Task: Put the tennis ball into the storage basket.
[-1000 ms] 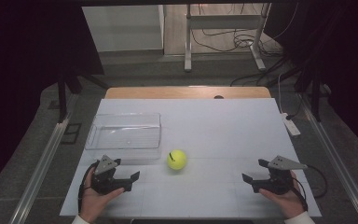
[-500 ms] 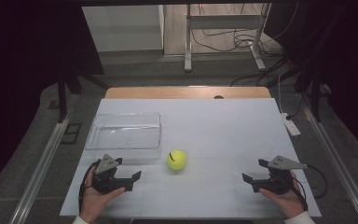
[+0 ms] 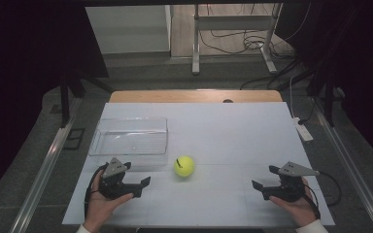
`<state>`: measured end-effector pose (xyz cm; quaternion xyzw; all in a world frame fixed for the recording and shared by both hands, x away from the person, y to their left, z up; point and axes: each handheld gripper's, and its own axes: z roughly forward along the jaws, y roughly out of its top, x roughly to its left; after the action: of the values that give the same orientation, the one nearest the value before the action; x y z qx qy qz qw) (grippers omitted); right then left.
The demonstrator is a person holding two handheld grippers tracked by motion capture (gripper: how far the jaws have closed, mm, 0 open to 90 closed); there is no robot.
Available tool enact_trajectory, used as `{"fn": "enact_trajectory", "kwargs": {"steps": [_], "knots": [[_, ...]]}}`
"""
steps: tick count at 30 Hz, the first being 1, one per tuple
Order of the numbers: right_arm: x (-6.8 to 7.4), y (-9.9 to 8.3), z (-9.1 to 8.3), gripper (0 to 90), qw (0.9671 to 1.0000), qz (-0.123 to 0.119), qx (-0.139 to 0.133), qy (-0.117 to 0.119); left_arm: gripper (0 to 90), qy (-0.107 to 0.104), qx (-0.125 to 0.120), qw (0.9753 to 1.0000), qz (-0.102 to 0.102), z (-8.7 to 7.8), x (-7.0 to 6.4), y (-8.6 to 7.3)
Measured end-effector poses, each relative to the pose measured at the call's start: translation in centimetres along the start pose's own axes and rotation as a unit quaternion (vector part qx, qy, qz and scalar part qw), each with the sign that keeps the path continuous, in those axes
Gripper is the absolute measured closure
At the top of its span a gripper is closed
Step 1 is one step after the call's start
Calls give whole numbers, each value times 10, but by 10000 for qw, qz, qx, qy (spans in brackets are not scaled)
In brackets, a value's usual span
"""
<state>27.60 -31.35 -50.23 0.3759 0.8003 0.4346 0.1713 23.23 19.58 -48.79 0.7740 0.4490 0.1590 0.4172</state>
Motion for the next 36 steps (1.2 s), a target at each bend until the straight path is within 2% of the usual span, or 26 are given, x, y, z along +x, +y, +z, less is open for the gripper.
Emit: {"fn": "enact_trajectory", "kwargs": {"steps": [20,36], "knots": [[-1,0,0,95,10000,-21,16,-23,94,-222,45,9994,265,8,-14,24],[-2,-1,0,95,10000,-24,35,-63,94,-382,204,9981,442,16,-22,39]]}}
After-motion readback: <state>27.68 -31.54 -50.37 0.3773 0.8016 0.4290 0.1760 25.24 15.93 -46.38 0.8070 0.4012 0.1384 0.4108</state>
